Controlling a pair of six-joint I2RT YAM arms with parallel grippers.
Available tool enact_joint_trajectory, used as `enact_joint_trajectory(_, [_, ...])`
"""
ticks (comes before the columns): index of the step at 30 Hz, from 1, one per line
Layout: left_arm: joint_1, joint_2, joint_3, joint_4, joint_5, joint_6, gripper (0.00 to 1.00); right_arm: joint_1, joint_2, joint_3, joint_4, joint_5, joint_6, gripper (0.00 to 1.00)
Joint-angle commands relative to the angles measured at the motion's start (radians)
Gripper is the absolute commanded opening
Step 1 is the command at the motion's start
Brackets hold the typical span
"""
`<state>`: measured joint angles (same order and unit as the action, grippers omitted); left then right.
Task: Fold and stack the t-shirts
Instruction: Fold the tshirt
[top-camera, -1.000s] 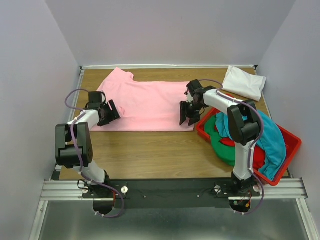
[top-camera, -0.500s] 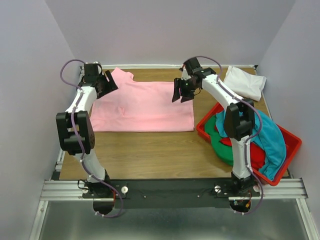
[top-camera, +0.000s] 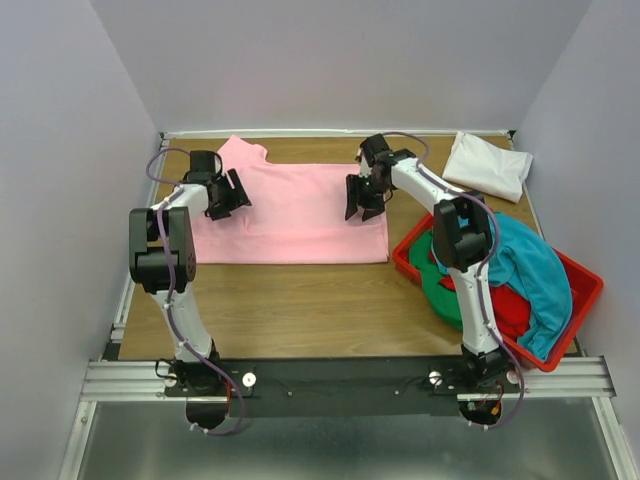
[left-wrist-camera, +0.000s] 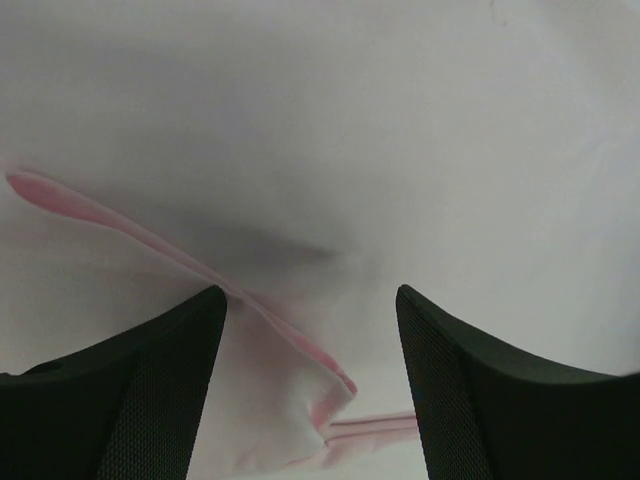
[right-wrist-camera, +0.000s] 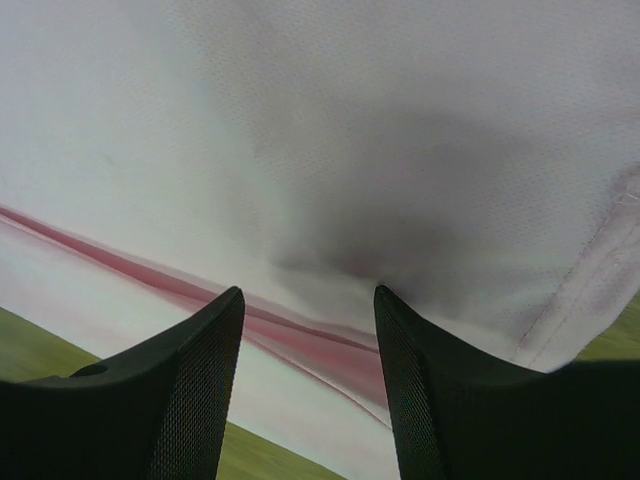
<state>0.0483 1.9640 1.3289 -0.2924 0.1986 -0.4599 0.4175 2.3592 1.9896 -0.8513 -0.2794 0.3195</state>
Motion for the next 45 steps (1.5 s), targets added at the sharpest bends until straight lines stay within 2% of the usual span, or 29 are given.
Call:
enact_joint_trajectory(1, [0.002,-0.001,-0.072,0.038,-0.005,0.023,0.79,0.007,-0.028,-0.104,0.021,0.048,0.003,0.62])
enact_joint_trajectory(15, [0.021,-0.132,-0.313,-0.021,-0.114,0.119,0.79,0.056,-0.179,-0.385,0.046,0.094,0.039,0.61])
enact_joint_trajectory(20, [0.022,-0.192,-0.396,-0.028,-0.113,0.119,0.79,0.075,-0.216,-0.434,0.051,0.065,0.072,0.61])
enact_joint_trajectory(30, [0.022,-0.327,-0.455,-0.094,-0.165,0.109,0.80,0.135,-0.282,-0.508,0.051,0.045,0.108,0.61])
enact_joint_trajectory(37, [0.025,-0.413,-0.387,-0.180,-0.182,0.116,0.82,0.141,-0.336,-0.491,0.046,0.014,0.135,0.61])
enact_joint_trajectory(40, [0.027,-0.422,-0.306,-0.220,-0.185,0.115,0.83,0.141,-0.367,-0.428,0.035,0.031,0.151,0.62])
enact_joint_trajectory(45, [0.027,-0.357,-0.067,-0.246,-0.185,0.099,0.83,0.101,-0.373,-0.261,0.032,0.114,0.207,0.62])
